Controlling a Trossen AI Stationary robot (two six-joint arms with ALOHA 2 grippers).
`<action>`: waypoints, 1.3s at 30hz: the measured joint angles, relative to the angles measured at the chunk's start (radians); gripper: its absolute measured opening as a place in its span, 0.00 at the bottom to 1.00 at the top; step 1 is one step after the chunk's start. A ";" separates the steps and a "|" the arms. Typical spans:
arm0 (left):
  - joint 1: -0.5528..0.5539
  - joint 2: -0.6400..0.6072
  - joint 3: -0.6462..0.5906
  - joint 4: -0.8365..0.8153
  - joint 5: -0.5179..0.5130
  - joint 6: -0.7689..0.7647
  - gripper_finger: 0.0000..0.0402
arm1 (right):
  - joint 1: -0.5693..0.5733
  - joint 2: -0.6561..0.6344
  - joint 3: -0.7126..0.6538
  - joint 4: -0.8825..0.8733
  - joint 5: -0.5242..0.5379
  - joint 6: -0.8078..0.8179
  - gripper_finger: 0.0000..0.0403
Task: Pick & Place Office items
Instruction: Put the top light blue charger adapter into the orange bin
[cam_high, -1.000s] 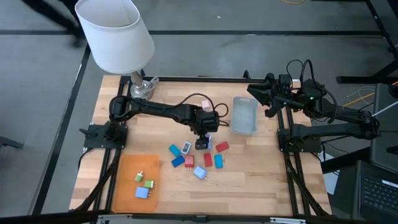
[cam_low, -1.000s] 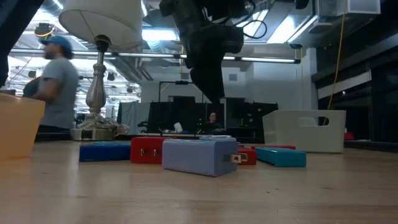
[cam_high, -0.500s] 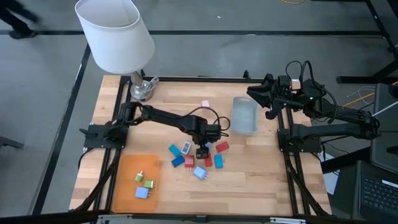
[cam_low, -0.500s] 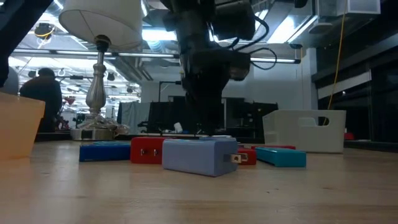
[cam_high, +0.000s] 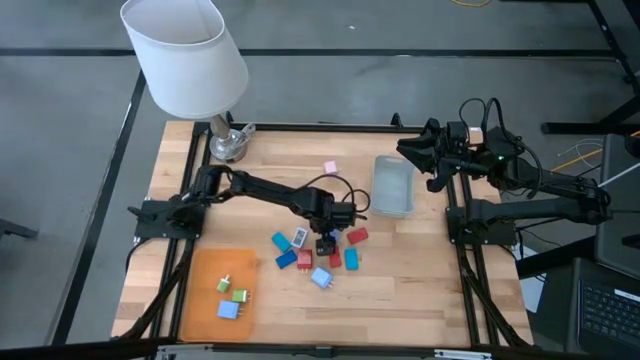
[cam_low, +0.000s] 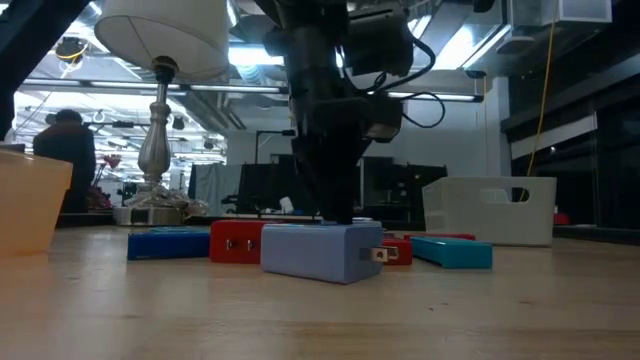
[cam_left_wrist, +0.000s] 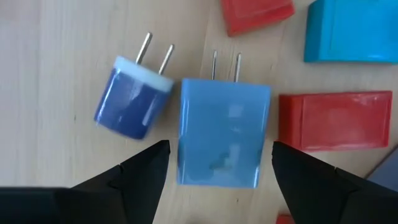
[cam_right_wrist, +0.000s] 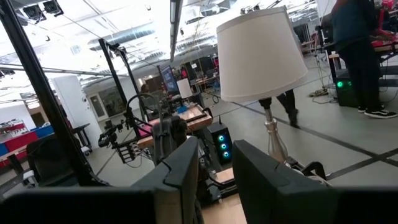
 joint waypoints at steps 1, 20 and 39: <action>-0.001 -0.002 0.004 -0.003 -0.002 -0.005 0.69 | 0.000 0.000 0.000 0.000 0.000 0.000 0.25; -0.002 -0.001 0.036 -0.038 0.025 -0.009 0.70 | 0.000 0.000 0.000 0.000 0.000 -0.008 0.25; 0.011 0.003 0.005 0.017 0.051 -0.020 0.70 | 0.000 0.000 0.000 0.000 0.000 -0.012 0.25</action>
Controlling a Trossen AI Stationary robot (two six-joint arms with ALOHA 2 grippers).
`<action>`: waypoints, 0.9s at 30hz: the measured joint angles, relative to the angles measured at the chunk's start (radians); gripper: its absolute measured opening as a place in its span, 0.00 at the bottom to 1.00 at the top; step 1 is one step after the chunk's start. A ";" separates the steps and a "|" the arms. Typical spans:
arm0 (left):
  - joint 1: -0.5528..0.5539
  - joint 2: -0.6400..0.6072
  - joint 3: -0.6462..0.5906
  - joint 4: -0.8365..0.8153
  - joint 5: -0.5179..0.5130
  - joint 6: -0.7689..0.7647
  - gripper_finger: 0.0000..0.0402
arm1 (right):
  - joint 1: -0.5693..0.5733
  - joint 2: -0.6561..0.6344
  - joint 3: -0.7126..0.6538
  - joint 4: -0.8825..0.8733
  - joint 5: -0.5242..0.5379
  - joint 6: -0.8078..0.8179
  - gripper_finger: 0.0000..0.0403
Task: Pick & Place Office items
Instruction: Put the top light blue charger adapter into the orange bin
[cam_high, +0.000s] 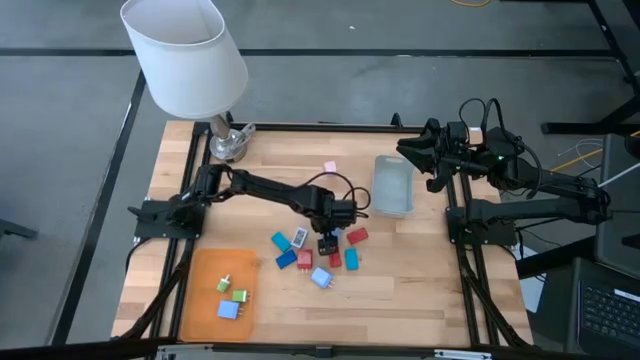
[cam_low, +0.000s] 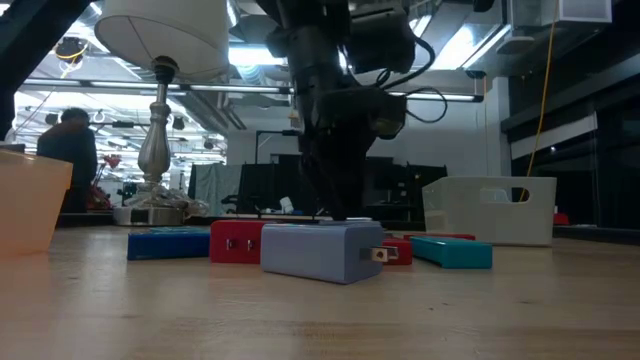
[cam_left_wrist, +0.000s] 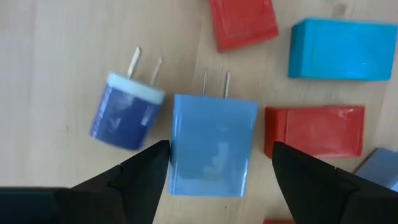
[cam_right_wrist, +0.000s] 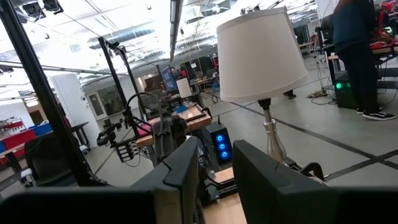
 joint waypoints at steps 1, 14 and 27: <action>0.000 0.000 -0.006 -0.001 0.002 -0.004 0.70 | 0.000 0.000 0.000 0.000 0.000 0.000 0.25; 0.000 -0.005 -0.101 0.065 -0.009 -0.053 0.70 | 0.000 0.005 0.000 0.000 0.000 -0.002 0.25; 0.002 -0.003 -0.104 0.086 -0.003 -0.067 0.52 | 0.000 0.015 0.000 0.002 0.000 0.002 0.25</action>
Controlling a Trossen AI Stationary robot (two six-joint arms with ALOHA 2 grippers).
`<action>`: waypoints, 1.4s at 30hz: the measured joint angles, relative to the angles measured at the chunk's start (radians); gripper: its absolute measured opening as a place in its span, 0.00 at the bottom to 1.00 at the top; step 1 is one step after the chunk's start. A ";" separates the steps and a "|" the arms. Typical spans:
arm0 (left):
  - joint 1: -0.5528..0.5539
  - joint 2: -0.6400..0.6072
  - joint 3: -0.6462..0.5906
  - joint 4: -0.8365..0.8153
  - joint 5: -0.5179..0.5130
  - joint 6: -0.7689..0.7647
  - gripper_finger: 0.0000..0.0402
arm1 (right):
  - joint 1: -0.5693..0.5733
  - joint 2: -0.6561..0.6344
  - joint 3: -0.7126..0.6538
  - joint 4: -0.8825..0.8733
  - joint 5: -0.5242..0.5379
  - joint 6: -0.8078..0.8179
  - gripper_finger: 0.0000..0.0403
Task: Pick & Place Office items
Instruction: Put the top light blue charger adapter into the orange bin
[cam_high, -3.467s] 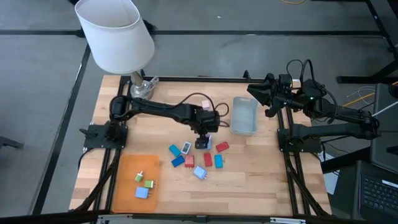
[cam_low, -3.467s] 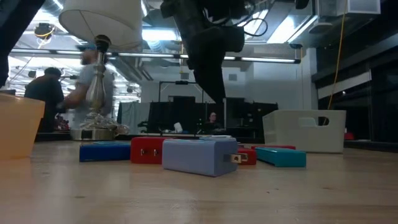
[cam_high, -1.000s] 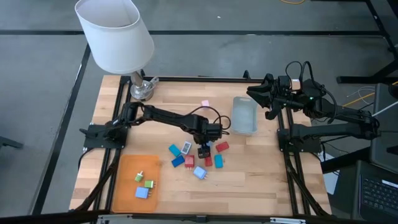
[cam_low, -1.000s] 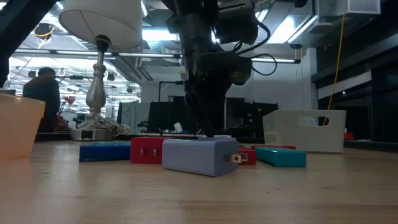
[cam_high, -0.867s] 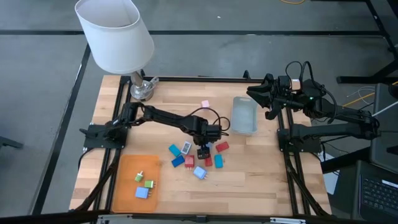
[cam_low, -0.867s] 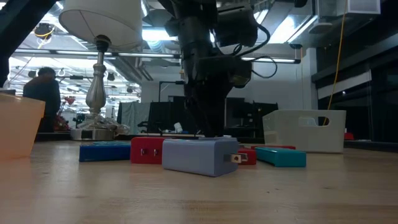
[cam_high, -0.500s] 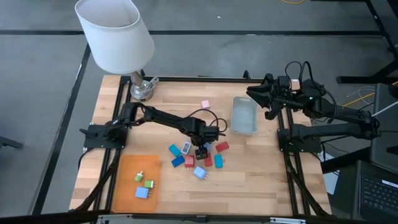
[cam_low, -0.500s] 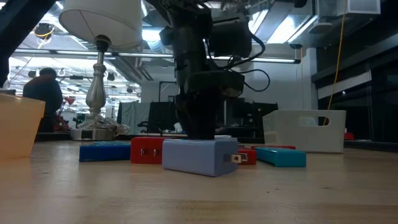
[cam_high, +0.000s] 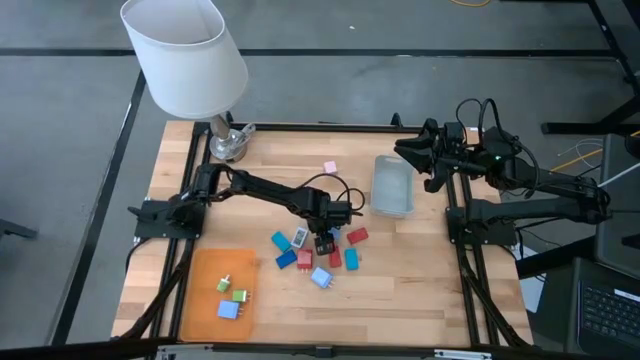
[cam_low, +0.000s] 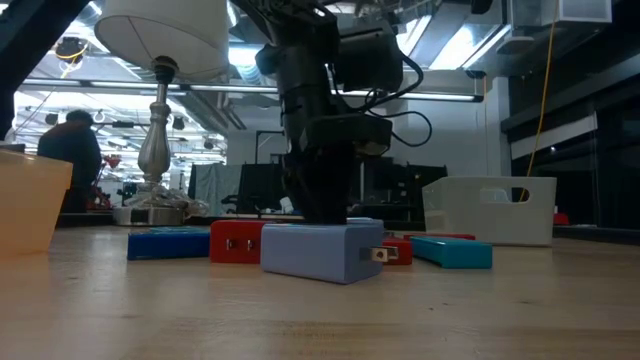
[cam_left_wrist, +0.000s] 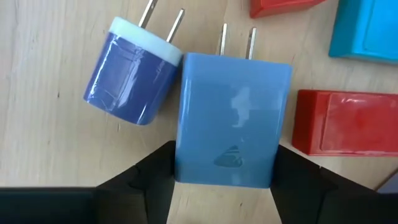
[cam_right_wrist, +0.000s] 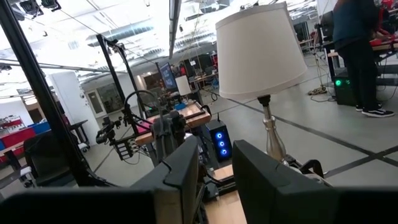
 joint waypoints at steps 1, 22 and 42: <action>0.001 0.000 0.000 0.002 0.003 -0.003 0.52 | 0.000 0.000 0.000 -0.001 0.000 0.000 0.25; 0.016 -0.300 -0.003 -0.073 0.033 0.011 0.52 | 0.000 0.000 0.000 0.000 0.000 0.015 0.25; -0.270 -0.876 -0.113 -0.399 -0.179 -0.174 0.52 | 0.001 0.000 0.000 0.030 0.001 0.087 0.25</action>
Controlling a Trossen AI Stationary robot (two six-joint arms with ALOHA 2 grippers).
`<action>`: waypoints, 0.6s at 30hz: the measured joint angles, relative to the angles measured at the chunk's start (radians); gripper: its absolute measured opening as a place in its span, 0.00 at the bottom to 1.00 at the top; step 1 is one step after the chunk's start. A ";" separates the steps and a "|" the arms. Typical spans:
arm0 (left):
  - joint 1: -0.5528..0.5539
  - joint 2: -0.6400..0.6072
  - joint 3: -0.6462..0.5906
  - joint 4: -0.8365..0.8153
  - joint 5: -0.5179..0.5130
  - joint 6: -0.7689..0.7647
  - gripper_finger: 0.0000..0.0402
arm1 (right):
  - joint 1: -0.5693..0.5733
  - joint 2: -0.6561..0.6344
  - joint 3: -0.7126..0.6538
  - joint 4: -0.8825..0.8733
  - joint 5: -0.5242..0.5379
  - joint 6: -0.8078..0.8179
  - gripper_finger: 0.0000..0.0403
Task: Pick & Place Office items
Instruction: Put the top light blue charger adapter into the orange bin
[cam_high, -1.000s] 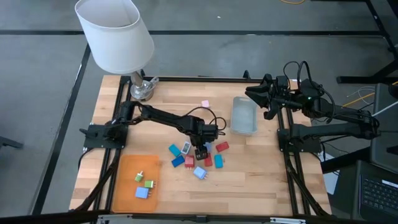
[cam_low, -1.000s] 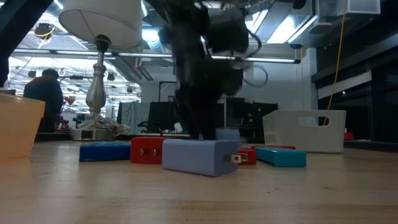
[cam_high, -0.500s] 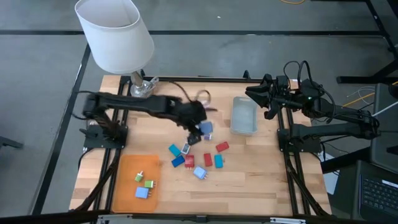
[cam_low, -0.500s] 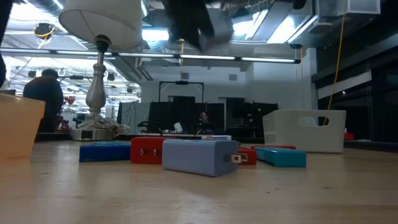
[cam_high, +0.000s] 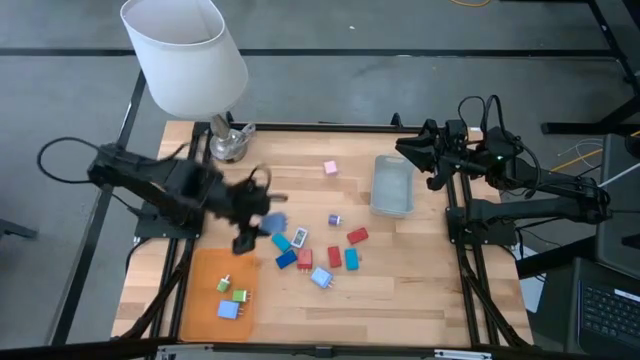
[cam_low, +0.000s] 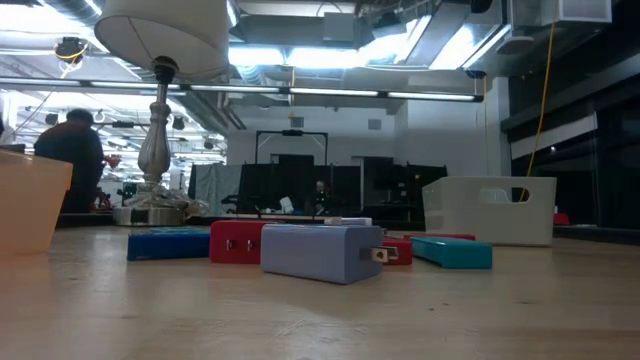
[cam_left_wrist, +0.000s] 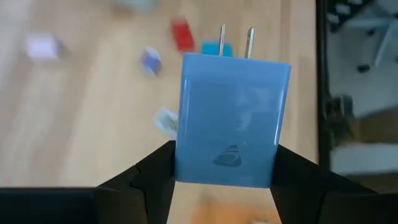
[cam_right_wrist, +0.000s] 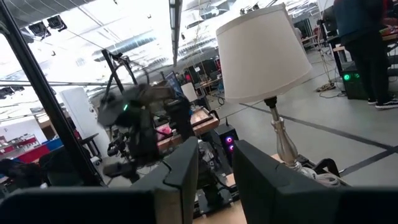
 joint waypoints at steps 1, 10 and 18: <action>-0.045 -0.021 -0.047 0.026 -0.017 -0.057 0.52 | 0.000 0.000 0.000 0.000 0.000 0.000 0.25; -0.395 -0.173 -0.549 0.297 -0.212 -0.641 0.52 | 0.001 0.012 0.000 -0.001 0.021 0.042 0.25; -0.577 -0.187 -0.759 0.401 -0.218 -0.947 0.52 | 0.001 0.040 0.000 -0.001 0.027 0.073 0.25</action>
